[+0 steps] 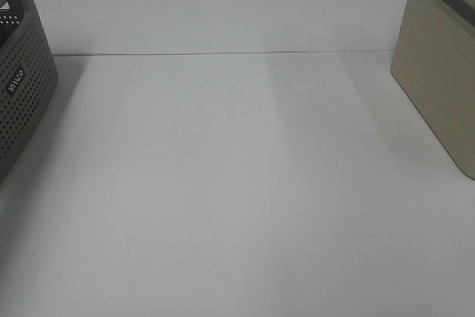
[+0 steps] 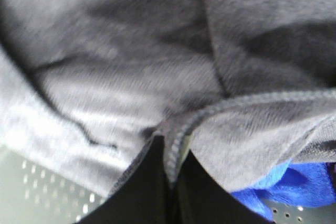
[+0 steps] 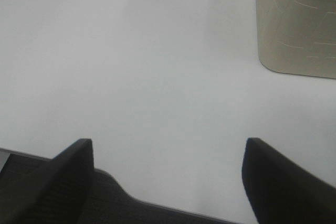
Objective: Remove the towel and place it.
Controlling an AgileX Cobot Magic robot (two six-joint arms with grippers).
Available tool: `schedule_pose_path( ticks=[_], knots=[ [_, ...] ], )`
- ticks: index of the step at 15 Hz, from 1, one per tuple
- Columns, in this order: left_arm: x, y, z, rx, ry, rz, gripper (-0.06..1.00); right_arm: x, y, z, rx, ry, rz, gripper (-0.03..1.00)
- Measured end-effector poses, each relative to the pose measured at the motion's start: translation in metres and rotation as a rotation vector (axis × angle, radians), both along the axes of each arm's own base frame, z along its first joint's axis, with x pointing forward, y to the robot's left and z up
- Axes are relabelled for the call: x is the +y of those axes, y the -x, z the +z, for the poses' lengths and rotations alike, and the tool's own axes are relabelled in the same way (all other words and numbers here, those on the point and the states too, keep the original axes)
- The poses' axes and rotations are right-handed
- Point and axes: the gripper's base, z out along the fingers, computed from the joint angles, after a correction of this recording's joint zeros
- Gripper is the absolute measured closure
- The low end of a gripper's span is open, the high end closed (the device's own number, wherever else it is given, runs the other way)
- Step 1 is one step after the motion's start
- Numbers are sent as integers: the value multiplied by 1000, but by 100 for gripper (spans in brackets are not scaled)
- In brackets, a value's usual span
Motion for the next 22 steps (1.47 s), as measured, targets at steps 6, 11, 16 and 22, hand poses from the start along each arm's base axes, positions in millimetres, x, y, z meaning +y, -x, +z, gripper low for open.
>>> schedule_pose_path(
  ticks=[6, 11, 16, 22],
  knots=[
    [-6, 49, 123, -371, 97, 185, 94, 0, 0, 0, 0, 0, 0, 20],
    [-15, 92, 185, -559, 172, 190, 94, 0, 0, 0, 0, 0, 0, 20],
    [-71, 126, 249, -804, 252, -33, 94, 0, 0, 0, 0, 0, 0, 20],
    [-173, 158, 299, -962, 247, -465, 94, 2, 0, 0, 1, -16, 10, 20]
  ],
)
